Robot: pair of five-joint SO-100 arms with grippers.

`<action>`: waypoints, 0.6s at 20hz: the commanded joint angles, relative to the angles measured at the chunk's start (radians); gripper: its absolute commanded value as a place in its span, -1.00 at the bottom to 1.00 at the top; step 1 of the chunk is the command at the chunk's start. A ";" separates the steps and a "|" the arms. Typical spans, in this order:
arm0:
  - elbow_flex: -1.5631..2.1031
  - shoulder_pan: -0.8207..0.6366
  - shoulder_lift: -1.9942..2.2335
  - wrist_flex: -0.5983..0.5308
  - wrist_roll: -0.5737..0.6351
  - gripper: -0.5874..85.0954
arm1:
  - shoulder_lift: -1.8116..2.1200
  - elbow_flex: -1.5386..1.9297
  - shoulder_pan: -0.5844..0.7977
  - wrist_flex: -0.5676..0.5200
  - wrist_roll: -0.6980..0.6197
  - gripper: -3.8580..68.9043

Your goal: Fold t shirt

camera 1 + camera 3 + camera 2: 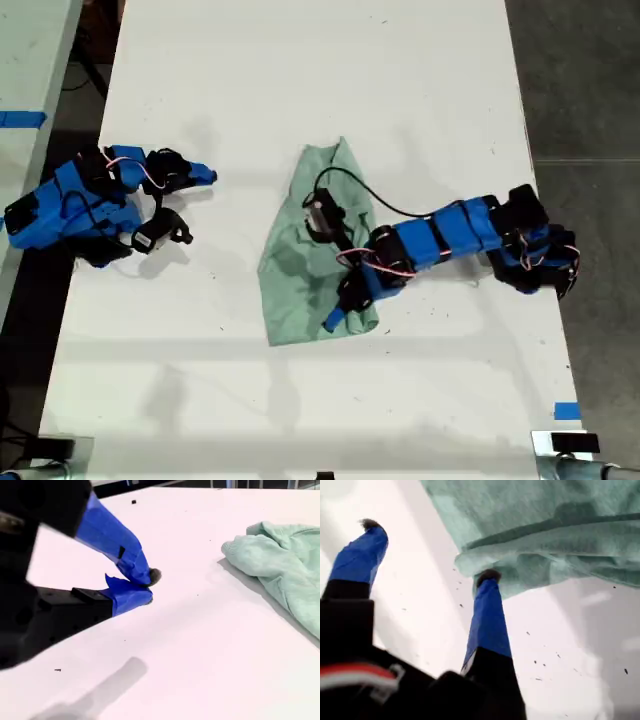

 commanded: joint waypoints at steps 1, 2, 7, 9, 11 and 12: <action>0.029 0.012 0.006 -0.017 -0.015 -0.97 | 0.308 0.163 0.037 0.018 0.031 0.04; 0.029 0.012 0.006 -0.017 -0.015 -0.97 | 0.416 0.287 0.058 0.015 0.057 0.02; 0.029 0.012 0.006 -0.017 -0.015 -0.97 | 1.215 1.307 0.186 -0.299 0.184 -0.28; 0.031 0.012 0.006 -0.017 -0.023 -0.97 | 1.522 1.669 0.196 -0.391 0.239 -0.54; 0.035 0.014 0.006 -0.018 -0.038 -0.98 | 1.756 1.921 0.183 -0.413 0.290 -0.65; 0.038 0.020 0.006 -0.018 -0.055 -0.98 | 1.908 2.016 0.192 -0.385 0.288 -0.67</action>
